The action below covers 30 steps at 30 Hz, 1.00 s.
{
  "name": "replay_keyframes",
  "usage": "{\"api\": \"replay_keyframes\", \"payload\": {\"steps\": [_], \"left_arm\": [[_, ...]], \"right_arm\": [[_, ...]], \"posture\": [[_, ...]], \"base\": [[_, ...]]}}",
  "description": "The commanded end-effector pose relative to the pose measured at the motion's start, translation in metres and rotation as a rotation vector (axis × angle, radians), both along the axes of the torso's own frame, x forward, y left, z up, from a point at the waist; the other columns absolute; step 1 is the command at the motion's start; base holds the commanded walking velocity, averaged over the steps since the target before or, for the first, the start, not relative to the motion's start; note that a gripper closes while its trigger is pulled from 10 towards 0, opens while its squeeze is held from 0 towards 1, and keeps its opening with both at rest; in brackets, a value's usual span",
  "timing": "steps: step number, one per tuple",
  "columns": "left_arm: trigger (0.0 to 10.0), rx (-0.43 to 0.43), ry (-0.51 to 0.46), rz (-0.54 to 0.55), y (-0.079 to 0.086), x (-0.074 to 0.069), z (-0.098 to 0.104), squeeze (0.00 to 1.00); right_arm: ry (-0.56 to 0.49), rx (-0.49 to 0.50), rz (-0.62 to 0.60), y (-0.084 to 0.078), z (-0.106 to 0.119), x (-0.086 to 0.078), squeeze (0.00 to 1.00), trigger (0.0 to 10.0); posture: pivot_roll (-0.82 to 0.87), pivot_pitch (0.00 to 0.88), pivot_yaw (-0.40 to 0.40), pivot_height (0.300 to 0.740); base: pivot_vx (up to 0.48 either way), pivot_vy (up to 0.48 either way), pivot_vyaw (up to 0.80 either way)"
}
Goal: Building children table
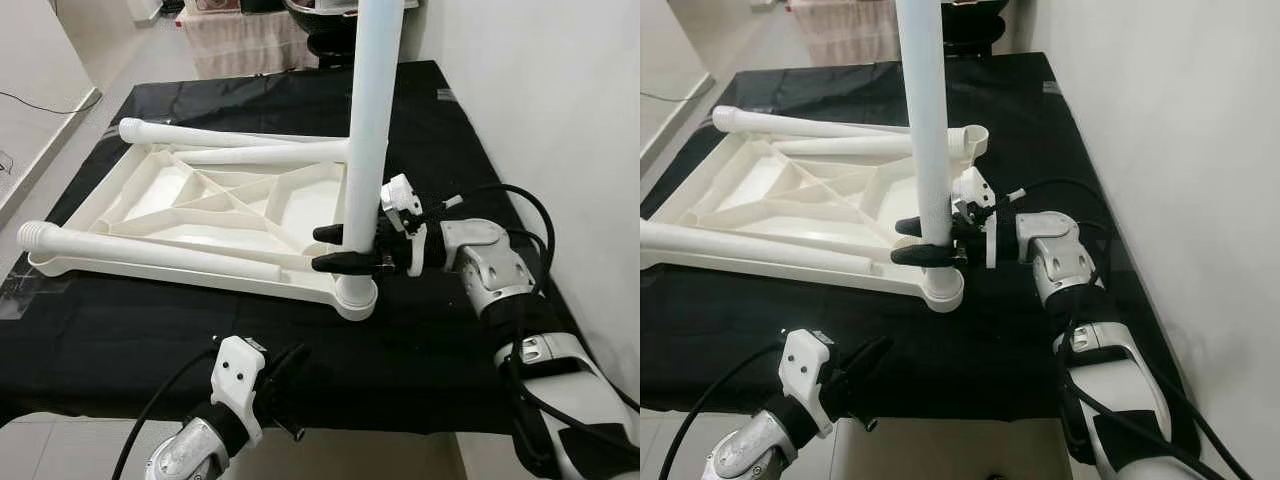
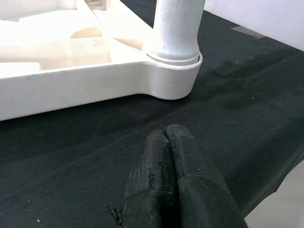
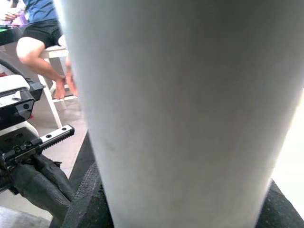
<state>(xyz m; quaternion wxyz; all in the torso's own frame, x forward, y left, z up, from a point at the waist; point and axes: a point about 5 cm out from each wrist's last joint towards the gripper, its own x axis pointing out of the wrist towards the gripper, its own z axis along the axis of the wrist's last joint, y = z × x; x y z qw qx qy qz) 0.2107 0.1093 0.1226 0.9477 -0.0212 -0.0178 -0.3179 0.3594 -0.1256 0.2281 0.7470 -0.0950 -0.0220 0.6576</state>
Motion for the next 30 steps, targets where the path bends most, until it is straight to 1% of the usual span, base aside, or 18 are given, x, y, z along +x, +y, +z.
{"api": "replay_keyframes", "payload": {"steps": [1,3,5,6,8,9,10,11,13,15,16,21,22,23,26,27,28,30], "left_arm": [[10.0,0.016,0.029,-0.006,0.002,-0.002,-0.005,0.0],[10.0,0.015,0.03,-0.007,0.002,-0.001,-0.005,0.0],[10.0,0.01,0.029,-0.01,0.001,0.001,-0.005,0.0],[10.0,0.01,0.029,-0.01,0.001,0.001,-0.005,0.0],[10.0,0.007,0.029,-0.009,0.001,0.003,-0.006,0.0],[10.0,0.007,0.029,-0.009,0.001,0.003,-0.006,0.0],[10.0,0.005,0.028,-0.011,0.003,0.008,-0.006,0.0],[10.0,0.005,0.028,-0.011,0.003,0.008,-0.006,0.0],[10.0,0.005,0.025,-0.014,0.004,0.012,-0.007,0.0],[10.0,0.008,0.022,-0.016,0.003,0.017,-0.008,0.0],[10.0,0.01,0.019,-0.016,0.003,0.018,-0.008,0.0],[10.0,0.018,0.01,-0.007,0.003,0.025,-0.01,0.0],[10.0,0.018,0.005,0.002,0.003,0.027,-0.01,0.0],[10.0,0.018,0.002,0.009,0.003,0.028,-0.01,0.0],[10.0,0.017,0.0,0.015,0.003,0.028,-0.01,0.0],[10.0,0.017,-0.001,0.016,0.003,0.029,-0.01,0.0],[10.0,0.016,-0.003,0.014,0.003,0.03,-0.011,0.0],[10.0,0.016,-0.004,0.013,0.003,0.03,-0.011,0.0]], "right_arm": [[0.009,0.02,-0.013,-0.002,-0.005,-0.002,0.0,0.0],[-0.017,0.018,-0.057,-0.006,-0.007,-0.003,0.0,0.0],[-0.074,0.036,-0.189,-0.017,-0.015,-0.012,0.0,0.0],[-0.074,0.036,-0.189,-0.017,-0.015,-0.012,0.0,0.0],[-0.085,0.109,-0.355,-0.015,-0.024,-0.021,0.0,0.0],[-0.085,0.109,-0.355,-0.015,-0.024,-0.021,0.0,0.0],[-0.04,0.196,-0.675,0.001,-0.046,-0.042,0.0,0.0],[-0.04,0.196,-0.675,0.001,-0.046,-0.042,0.0,0.0],[-0.022,0.174,-0.901,0.01,-0.064,-0.059,0.0,0.0],[-0.004,0.154,-0.962,0.022,-0.075,-0.066,0.0,0.0],[-0.03,0.133,-0.955,0.027,-0.076,-0.066,0.0,0.0],[-0.06,0.08,-0.938,0.031,-0.077,-0.061,0.0,0.0],[-0.061,0.079,-0.943,0.03,-0.076,-0.057,0.0,7.5],[-0.055,0.085,-0.933,0.03,-0.075,-0.055,0.0,10.0],[-0.046,0.092,-0.934,0.031,-0.073,-0.055,0.0,10.0],[-0.02,0.119,-0.898,0.032,-0.069,-0.055,1.0,10.0],[0.002,0.17,-0.859,0.034,-0.059,-0.055,1.0,10.0],[0.005,0.185,-0.851,0.034,-0.056,-0.054,1.0,10.0]], "posture": [[0.07,0.218,0.049,0.74],[0.05,0.216,0.046,0.74],[0.05,0.215,0.045,0.74],[0.05,0.215,0.045,0.74],[0.01,0.207,0.042,0.74],[0.01,0.207,0.042,0.74],[-0.02,0.195,0.051,0.74],[-0.02,0.195,0.051,0.74],[-0.04,0.177,0.057,0.74],[-0.04,0.163,0.058,0.74],[-0.04,0.152,0.056,0.74],[-0.04,0.119,0.041,0.74],[-0.04,0.11,0.038,0.74],[-0.04,0.11,0.038,0.74],[-0.04,0.11,0.038,0.74],[-0.04,0.104,0.039,0.74],[-0.04,0.105,0.038,0.74],[-0.04,0.105,0.038,0.74]], "base": [[0.0,0.0,0.0],[0.0,0.0,0.0],[0.0,0.0,0.0],[0.0,0.0,0.0],[0.0,0.0,0.0],[0.0,0.0,0.0],[0.0,0.0,0.0],[0.0,0.0,0.0],[0.0,0.0,0.0],[0.0,0.0,0.0],[0.0,0.0,0.0],[0.0,0.0,0.0],[0.0,0.0,0.0],[0.0,0.0,0.0],[0.0,0.0,0.0],[0.0,0.0,0.0],[0.0,0.0,0.0],[0.0,0.0,0.0]]}}
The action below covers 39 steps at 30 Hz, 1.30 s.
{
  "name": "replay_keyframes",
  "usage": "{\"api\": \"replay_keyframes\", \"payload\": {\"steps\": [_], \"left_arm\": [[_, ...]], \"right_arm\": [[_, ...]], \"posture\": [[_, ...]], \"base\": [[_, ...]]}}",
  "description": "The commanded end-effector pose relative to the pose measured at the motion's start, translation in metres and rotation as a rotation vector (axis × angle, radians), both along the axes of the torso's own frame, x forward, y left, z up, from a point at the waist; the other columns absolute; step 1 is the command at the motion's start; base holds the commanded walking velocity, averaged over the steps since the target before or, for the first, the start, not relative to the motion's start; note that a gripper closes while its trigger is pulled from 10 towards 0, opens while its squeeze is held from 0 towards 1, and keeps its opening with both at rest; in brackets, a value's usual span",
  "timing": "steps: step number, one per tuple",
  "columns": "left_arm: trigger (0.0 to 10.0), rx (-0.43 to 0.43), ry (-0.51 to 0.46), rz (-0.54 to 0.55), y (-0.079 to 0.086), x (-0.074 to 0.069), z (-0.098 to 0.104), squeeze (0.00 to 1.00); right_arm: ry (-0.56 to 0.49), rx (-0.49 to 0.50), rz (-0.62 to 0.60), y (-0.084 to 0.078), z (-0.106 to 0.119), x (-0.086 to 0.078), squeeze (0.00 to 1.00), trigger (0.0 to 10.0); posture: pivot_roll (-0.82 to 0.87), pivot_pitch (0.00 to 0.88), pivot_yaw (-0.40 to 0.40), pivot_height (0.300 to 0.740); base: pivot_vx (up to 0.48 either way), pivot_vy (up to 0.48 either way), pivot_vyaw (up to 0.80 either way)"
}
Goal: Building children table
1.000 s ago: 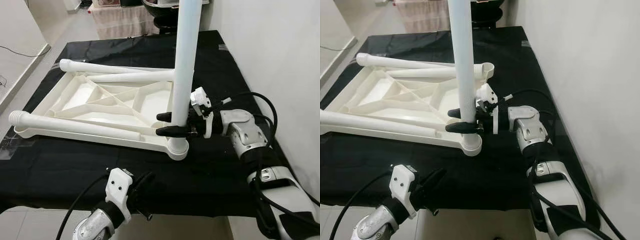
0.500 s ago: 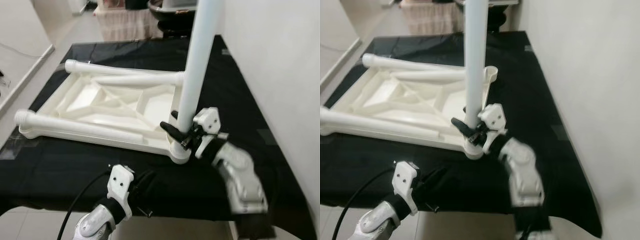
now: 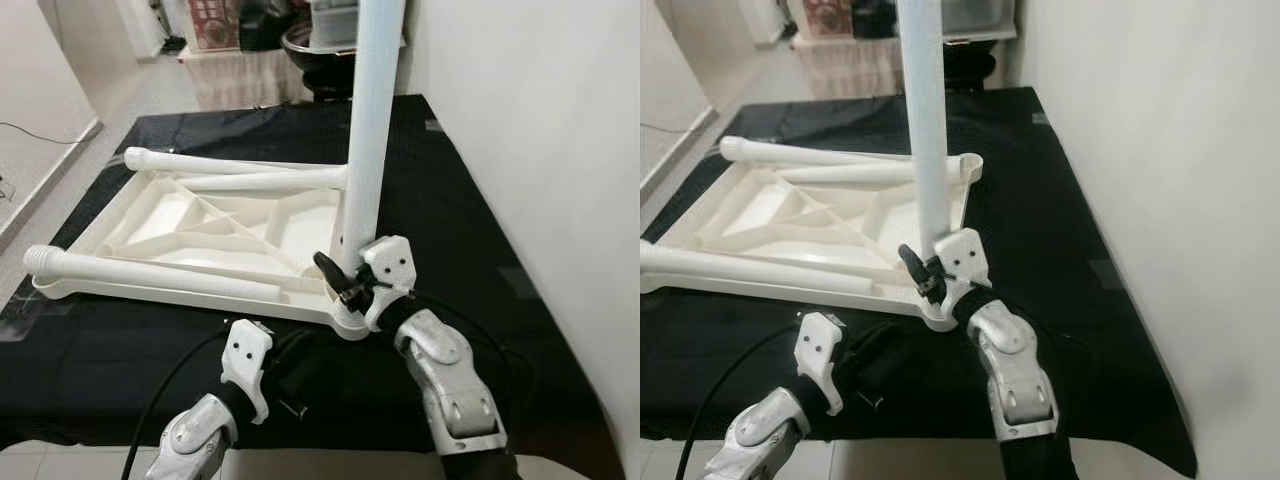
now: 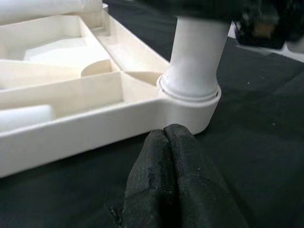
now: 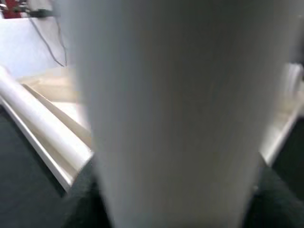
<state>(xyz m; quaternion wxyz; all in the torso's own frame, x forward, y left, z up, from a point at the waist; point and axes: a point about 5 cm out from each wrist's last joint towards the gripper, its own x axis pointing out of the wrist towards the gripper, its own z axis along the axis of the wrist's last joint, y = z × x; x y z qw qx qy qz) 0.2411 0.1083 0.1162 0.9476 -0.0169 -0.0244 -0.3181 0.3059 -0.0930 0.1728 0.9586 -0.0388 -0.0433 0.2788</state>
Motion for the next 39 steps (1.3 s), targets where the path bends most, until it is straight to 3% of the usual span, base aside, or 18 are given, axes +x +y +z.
{"api": "replay_keyframes", "payload": {"steps": [1,5,6,7,9,10,11,14,22,23,24,25,29,34,36,37,38,39], "left_arm": [[10.0,0.011,0.01,0.013,0.004,0.0,-0.005,0.0],[10.0,0.011,0.01,0.012,0.004,0.0,-0.005,0.0],[10.0,0.01,0.009,0.006,0.003,-0.002,-0.005,0.0],[10.0,0.01,0.009,0.006,0.003,-0.002,-0.005,0.0],[10.0,0.005,0.008,-0.001,0.002,-0.008,-0.003,0.0],[10.0,0.005,0.008,-0.001,0.002,-0.008,-0.003,0.0],[10.0,0.003,0.009,-0.001,0.002,-0.011,-0.002,0.0],[10.0,0.003,0.016,0.0,0.003,-0.019,0.0,0.0],[10.0,0.001,0.029,-0.006,0.003,-0.032,0.002,0.0],[10.0,0.0,0.031,-0.008,0.003,-0.034,0.002,0.0],[10.0,0.0,0.031,-0.008,0.003,-0.034,0.002,0.0],[10.0,-0.001,0.033,-0.009,0.002,-0.035,0.002,0.0],[10.0,-0.002,0.038,-0.008,0.001,-0.037,0.003,0.0],[10.0,-0.002,0.043,-0.008,0.001,-0.034,0.003,0.0],[10.0,-0.004,0.042,-0.009,0.0,-0.031,0.002,0.0],[10.0,-0.004,0.042,-0.009,0.0,-0.031,0.002,0.0],[10.0,-0.005,0.042,-0.009,0.0,-0.029,0.002,0.0],[10.0,-0.005,0.042,-0.009,0.0,-0.028,0.002,0.0]], "right_arm": [[0.017,0.018,0.014,0.002,-0.001,-0.001,1.0,10.0],[0.011,0.02,0.031,0.002,0.0,0.0,1.0,10.0],[-0.016,-0.018,0.24,0.001,0.01,0.003,0.0,10.0],[-0.016,-0.018,0.24,0.001,0.01,0.003,0.0,10.0],[-0.027,-0.096,0.587,-0.008,0.024,0.01,0.0,10.0],[-0.027,-0.096,0.587,-0.008,0.024,0.01,0.0,10.0],[-0.018,-0.121,0.676,-0.012,0.028,0.013,0.0,10.0],[0.015,-0.131,0.764,-0.012,0.036,0.027,0.0,10.0],[0.05,-0.134,0.827,-0.009,0.045,0.039,0.0,10.0],[0.052,-0.133,0.832,-0.009,0.047,0.041,0.0,3.5],[0.052,-0.133,0.832,-0.009,0.047,0.041,0.0,3.5],[0.055,-0.13,0.834,-0.01,0.049,0.043,0.0,0.0],[0.053,-0.13,0.869,-0.018,0.053,0.049,0.0,0.0],[0.029,-0.148,0.813,-0.029,0.052,0.051,0.0,0.0],[-0.003,-0.168,0.649,-0.04,0.046,0.051,0.0,0.0],[-0.003,-0.168,0.649,-0.04,0.046,0.051,0.0,0.0],[-0.003,-0.16,0.462,-0.05,0.036,0.048,0.0,0.0],[0.009,-0.15,0.39,-0.053,0.032,0.047,0.0,0.0]], "posture": [[-0.04,0.105,0.038,0.74],[-0.04,0.104,0.039,0.74],[-0.02,0.124,0.044,0.74],[-0.02,0.124,0.044,0.74],[0.0,0.157,0.045,0.74],[0.0,0.157,0.045,0.74],[0.01,0.161,0.044,0.74],[0.03,0.192,0.047,0.74],[0.07,0.243,0.047,0.74],[0.07,0.251,0.046,0.74],[0.07,0.251,0.046,0.74],[0.07,0.255,0.045,0.74],[0.06,0.251,0.043,0.74],[0.04,0.239,0.043,0.74],[0.02,0.228,0.041,0.74],[0.02,0.228,0.041,0.74],[0.01,0.223,0.038,0.74],[0.01,0.223,0.038,0.74]], "base": [[0.0,0.0,0.0],[0.0,0.0,0.0],[0.0,0.0,0.0],[0.0,0.0,0.0],[0.0,0.0,0.0],[0.0,0.0,0.0],[0.0,0.0,0.0],[0.0,0.0,0.0],[0.0,0.0,0.0],[0.0,0.0,0.0],[0.0,0.0,0.0],[0.0,0.0,0.0],[0.0,0.0,0.0],[0.0,0.0,0.0],[0.0,0.0,0.0],[0.0,0.0,0.0],[0.0,0.0,0.0],[0.0,0.0,0.0]]}}
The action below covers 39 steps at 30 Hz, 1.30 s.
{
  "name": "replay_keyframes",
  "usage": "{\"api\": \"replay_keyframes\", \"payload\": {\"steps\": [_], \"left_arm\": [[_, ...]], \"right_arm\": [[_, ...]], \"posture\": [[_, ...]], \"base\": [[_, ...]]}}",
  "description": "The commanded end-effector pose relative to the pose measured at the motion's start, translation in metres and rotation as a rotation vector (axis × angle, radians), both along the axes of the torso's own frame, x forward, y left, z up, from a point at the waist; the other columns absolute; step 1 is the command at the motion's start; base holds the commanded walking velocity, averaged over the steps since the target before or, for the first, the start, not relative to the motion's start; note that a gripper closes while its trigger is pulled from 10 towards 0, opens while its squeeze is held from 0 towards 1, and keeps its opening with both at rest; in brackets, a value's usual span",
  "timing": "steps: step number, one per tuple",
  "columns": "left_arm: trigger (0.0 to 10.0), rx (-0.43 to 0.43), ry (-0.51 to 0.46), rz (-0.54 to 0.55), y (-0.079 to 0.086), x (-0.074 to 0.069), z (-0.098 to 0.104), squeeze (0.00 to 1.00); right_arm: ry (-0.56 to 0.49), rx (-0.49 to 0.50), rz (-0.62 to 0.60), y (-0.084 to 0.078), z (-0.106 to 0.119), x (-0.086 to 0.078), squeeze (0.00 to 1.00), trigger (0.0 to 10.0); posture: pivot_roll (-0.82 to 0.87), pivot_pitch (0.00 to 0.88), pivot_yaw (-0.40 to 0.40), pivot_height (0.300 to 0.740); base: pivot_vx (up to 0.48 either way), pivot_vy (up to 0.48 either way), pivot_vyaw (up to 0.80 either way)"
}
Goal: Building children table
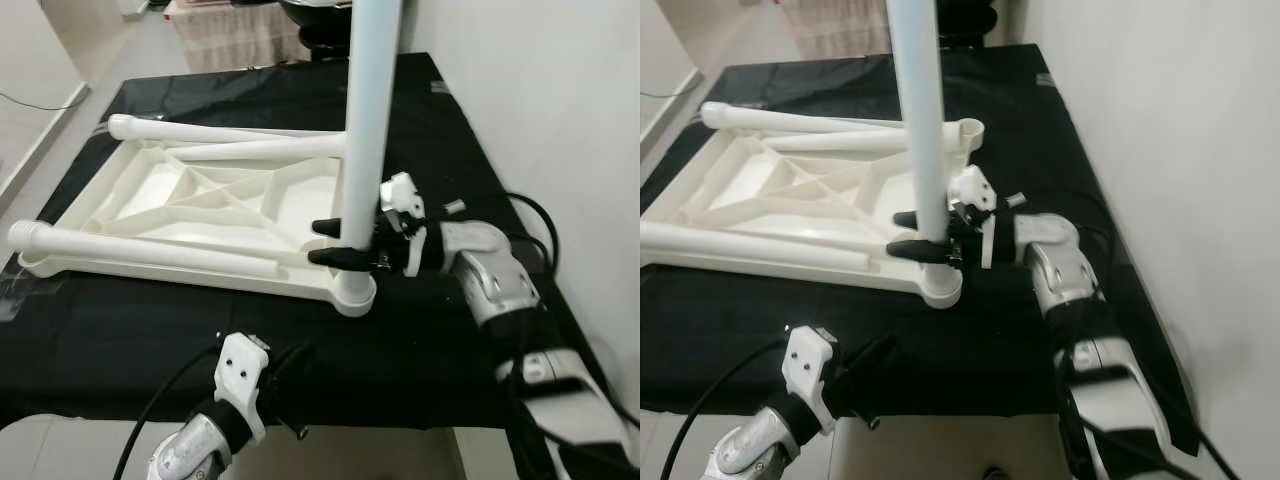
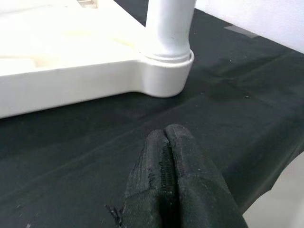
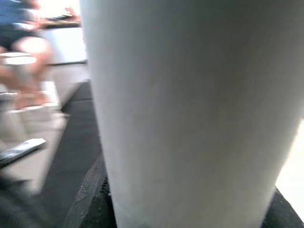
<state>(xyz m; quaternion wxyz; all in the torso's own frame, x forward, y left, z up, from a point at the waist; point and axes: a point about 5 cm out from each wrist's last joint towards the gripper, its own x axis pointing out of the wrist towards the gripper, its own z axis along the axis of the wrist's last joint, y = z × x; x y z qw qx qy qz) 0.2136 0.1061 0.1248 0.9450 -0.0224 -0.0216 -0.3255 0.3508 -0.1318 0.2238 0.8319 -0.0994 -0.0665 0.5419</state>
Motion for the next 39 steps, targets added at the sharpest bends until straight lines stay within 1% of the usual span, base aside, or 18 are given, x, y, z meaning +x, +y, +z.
{"api": "replay_keyframes", "payload": {"steps": [1,2,4,5,10,18,19,21,22,23,25,26,27,28,29,30,35,39], "left_arm": [[10.0,0.004,0.033,0.007,0.002,0.0,-0.006,0.0],[10.0,0.004,0.032,0.007,0.003,0.001,-0.006,0.0],[10.0,0.004,0.032,0.007,0.003,0.001,-0.006,0.0],[10.0,0.005,0.03,0.008,0.005,0.006,-0.006,0.0],[10.0,0.013,0.024,0.013,0.006,0.012,-0.007,0.0],[10.0,0.03,0.01,0.024,0.006,0.018,-0.008,0.0],[10.0,0.031,0.007,0.036,0.007,0.019,-0.008,0.0],[10.0,0.031,0.007,0.036,0.007,0.019,-0.008,0.0],[10.0,0.032,0.005,0.042,0.007,0.019,-0.009,0.0],[10.0,0.032,0.005,0.042,0.007,0.019,-0.009,0.0],[10.0,0.034,0.006,0.04,0.006,0.019,-0.009,0.0],[10.0,0.034,0.006,0.04,0.006,0.019,-0.009,0.0],[10.0,0.035,0.006,0.037,0.005,0.019,-0.01,0.0],[10.0,0.035,0.006,0.037,0.005,0.019,-0.01,0.0],[10.0,0.036,0.007,0.035,0.005,0.018,-0.01,0.0],[10.0,0.036,0.006,0.034,0.004,0.018,-0.01,0.0],[10.0,0.034,0.003,0.038,0.004,0.013,-0.01,0.0],[10.0,0.029,0.007,0.04,0.003,0.006,-0.009,0.0]], "right_arm": [[0.06,-0.025,-0.196,-0.014,-0.019,0.002,0.0,0.0],[0.086,0.002,-0.492,-0.018,-0.039,-0.006,0.0,0.0],[0.086,0.002,-0.492,-0.018,-0.039,-0.006,0.0,0.0],[0.12,-0.009,-0.816,-0.01,-0.068,-0.033,0.0,0.0],[0.14,0.014,-0.773,0.022,-0.08,-0.049,0.0,0.0],[0.121,0.044,-0.714,0.043,-0.07,-0.029,0.0,0.0],[0.122,0.045,-0.697,0.045,-0.067,-0.027,0.0,10.0],[0.122,0.045,-0.697,0.045,-0.067,-0.027,0.0,10.0],[0.125,0.069,-0.606,0.048,-0.061,-0.024,1.0,10.0],[0.125,0.069,-0.606,0.048,-0.061,-0.024,1.0,10.0],[0.109,0.1,-0.322,0.051,-0.041,-0.022,1.0,10.0],[0.109,0.1,-0.322,0.051,-0.041,-0.022,1.0,10.0],[0.096,0.097,-0.233,0.051,-0.035,-0.023,0.82,10.0],[0.096,0.097,-0.233,0.051,-0.035,-0.023,0.82,10.0],[0.083,0.071,-0.143,0.049,-0.03,-0.023,0.32,10.0],[0.06,0.018,-0.062,0.048,-0.027,-0.024,0.0,10.0],[0.041,-0.097,0.154,0.049,-0.019,-0.014,0.0,10.0],[0.034,-0.098,0.165,0.056,-0.009,0.0,0.0,10.0]], "posture": [[0.01,0.223,0.038,0.74],[-0.01,0.215,0.036,0.74],[-0.01,0.215,0.036,0.74],[-0.01,0.208,0.05,0.74],[-0.03,0.184,0.065,0.74],[0.01,0.152,0.042,0.74],[0.01,0.148,0.039,0.74],[0.01,0.148,0.039,0.74],[0.02,0.146,0.036,0.74],[0.02,0.146,0.036,0.74],[0.02,0.139,0.03,0.74],[0.02,0.139,0.03,0.74],[0.03,0.139,0.029,0.74],[0.03,0.139,0.029,0.74],[0.03,0.14,0.025,0.74],[0.04,0.142,0.022,0.74],[0.06,0.162,0.017,0.74],[0.08,0.18,0.019,0.74]], "base": [[0.0,0.0,0.0],[0.0,0.0,0.0],[0.0,0.0,0.0],[0.0,0.0,0.0],[0.0,0.0,0.0],[0.0,0.0,0.0],[0.0,0.0,0.0],[0.0,0.0,0.0],[0.0,0.0,0.0],[0.0,0.0,0.0],[0.0,0.0,0.0],[0.0,0.0,0.0],[0.0,0.0,0.0],[0.0,0.0,0.0],[0.0,0.0,0.0],[0.0,0.0,0.0],[0.0,0.0,0.0],[0.0,0.0,0.0]]}}
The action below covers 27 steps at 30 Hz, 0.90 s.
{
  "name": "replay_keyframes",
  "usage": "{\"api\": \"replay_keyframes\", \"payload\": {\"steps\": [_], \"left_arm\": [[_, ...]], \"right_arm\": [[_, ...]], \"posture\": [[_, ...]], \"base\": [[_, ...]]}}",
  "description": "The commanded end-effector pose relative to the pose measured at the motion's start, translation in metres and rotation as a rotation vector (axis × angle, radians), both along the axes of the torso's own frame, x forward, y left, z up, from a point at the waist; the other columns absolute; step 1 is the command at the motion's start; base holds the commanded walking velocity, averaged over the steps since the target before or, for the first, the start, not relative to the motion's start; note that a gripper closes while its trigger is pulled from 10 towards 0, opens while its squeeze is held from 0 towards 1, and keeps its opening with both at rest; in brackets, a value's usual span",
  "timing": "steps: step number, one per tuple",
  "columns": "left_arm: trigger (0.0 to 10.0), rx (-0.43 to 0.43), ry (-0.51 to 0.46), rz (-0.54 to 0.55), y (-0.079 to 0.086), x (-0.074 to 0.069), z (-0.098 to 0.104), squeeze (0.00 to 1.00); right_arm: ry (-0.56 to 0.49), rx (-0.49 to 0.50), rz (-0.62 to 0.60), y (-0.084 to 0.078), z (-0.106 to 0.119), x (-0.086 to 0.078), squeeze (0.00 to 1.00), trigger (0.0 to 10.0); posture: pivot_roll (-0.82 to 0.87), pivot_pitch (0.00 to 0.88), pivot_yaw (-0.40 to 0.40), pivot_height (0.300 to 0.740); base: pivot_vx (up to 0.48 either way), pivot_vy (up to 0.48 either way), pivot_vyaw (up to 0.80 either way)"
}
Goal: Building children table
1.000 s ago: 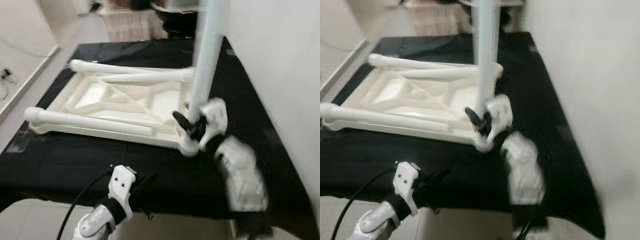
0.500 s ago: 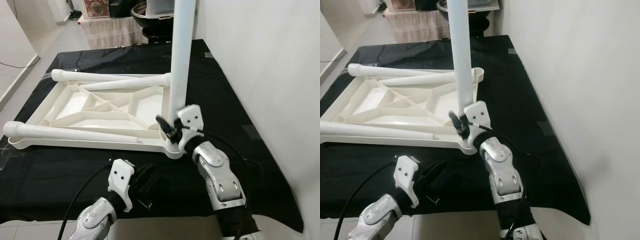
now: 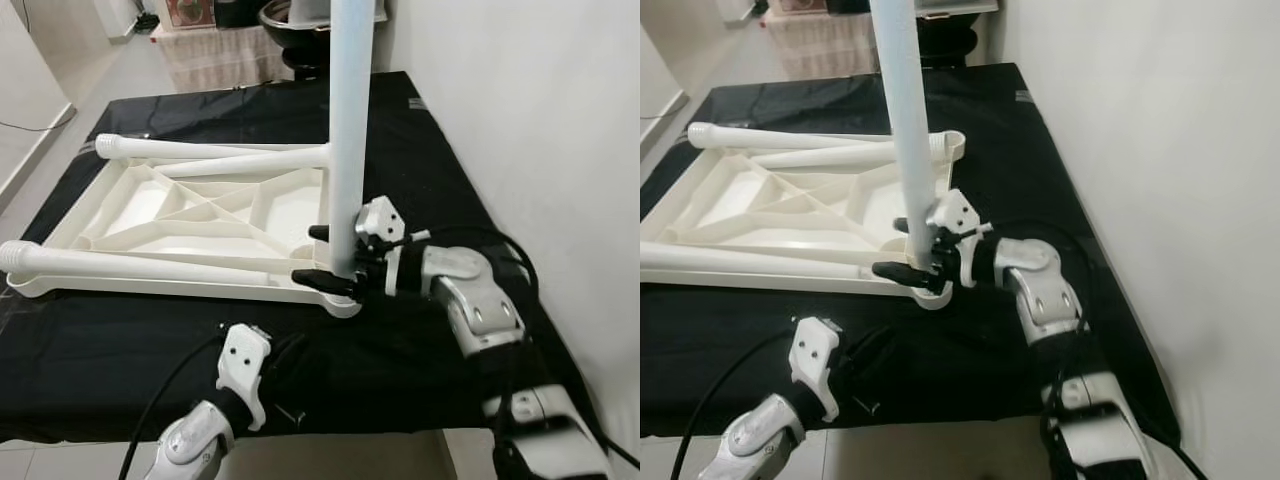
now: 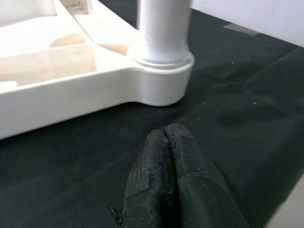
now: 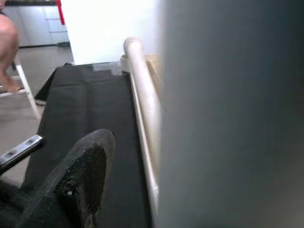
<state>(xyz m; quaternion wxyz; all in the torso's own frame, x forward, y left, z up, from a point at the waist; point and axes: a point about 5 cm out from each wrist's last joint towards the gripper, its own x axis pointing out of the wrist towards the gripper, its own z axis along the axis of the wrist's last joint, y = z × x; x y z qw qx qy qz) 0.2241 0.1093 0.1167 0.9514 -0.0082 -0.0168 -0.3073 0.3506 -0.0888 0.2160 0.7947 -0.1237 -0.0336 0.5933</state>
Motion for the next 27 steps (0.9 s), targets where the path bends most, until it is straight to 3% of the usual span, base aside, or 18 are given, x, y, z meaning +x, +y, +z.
{"api": "replay_keyframes", "payload": {"steps": [1,5,6,8,9,18,20,22,23,24,25,26,27], "left_arm": [[10.0,-0.001,0.006,0.001,0.0,-0.004,-0.001,0.0],[10.0,0.007,0.009,-0.007,0.0,-0.011,0.0,0.0],[10.0,0.006,0.012,-0.01,-0.001,-0.015,0.001,0.0],[10.0,0.006,0.012,-0.01,-0.001,-0.015,0.001,0.0],[10.0,0.002,0.017,-0.013,-0.001,-0.018,0.002,0.0],[10.0,-0.017,0.031,-0.024,-0.001,-0.023,0.003,0.0],[10.0,-0.024,0.032,-0.023,-0.001,-0.022,0.003,0.0],[10.0,-0.031,0.032,-0.027,-0.001,-0.021,0.004,0.0],[10.0,-0.031,0.032,-0.028,0.0,-0.02,0.004,0.0],[10.0,-0.031,0.032,-0.028,0.0,-0.02,0.004,0.0],[10.0,-0.031,0.032,-0.029,0.001,-0.02,0.004,0.0],[10.0,-0.031,0.032,-0.029,0.001,-0.02,0.004,0.0],[10.0,-0.031,0.033,-0.028,0.002,-0.018,0.005,0.0]], "right_arm": [[0.002,-0.007,0.049,0.013,-0.001,0.0,0.0,10.0],[-0.002,-0.02,0.03,0.014,0.004,0.01,0.0,10.0],[0.004,-0.021,0.032,0.012,0.008,0.013,0.0,3.7],[0.004,-0.021,0.032,0.012,0.008,0.013,0.0,3.7],[0.014,-0.017,0.033,0.01,0.01,0.016,0.0,0.0],[0.045,-0.039,0.048,-0.014,0.007,0.017,0.0,0.0],[0.01,-0.09,-0.077,-0.031,-0.003,0.018,0.0,0.0],[0.034,-0.092,-0.285,-0.044,-0.016,0.018,0.0,0.0],[0.073,-0.062,-0.517,-0.048,-0.032,0.013,0.0,0.0],[0.073,-0.062,-0.517,-0.048,-0.032,0.013,0.0,0.0],[0.187,-0.006,-0.751,-0.044,-0.062,-0.012,0.0,0.0],[0.187,-0.006,-0.751,-0.044,-0.062,-0.012,0.0,0.0],[0.276,0.026,-0.931,-0.047,-0.079,-0.034,0.0,0.0]], "posture": [[0.08,0.18,0.019,0.74],[0.1,0.206,0.019,0.74],[0.1,0.219,0.02,0.74],[0.1,0.219,0.02,0.74],[0.11,0.225,0.022,0.74],[0.08,0.239,0.033,0.74],[0.07,0.239,0.035,0.74],[0.05,0.238,0.031,0.74],[0.03,0.237,0.022,0.74],[0.03,0.237,0.022,0.74],[0.02,0.238,0.022,0.74],[0.02,0.238,0.022,0.74],[0.01,0.24,0.036,0.74]], "base": [[0.0,0.0,0.0],[0.0,0.0,0.0],[0.0,0.0,0.0],[0.0,0.0,0.0],[0.0,0.0,0.0],[0.0,0.0,0.0],[0.0,0.0,0.0],[0.0,0.0,0.0],[0.0,0.0,0.0],[0.0,0.0,0.0],[0.0,0.0,0.0],[0.0,0.0,0.0],[0.0,0.0,0.0]]}}
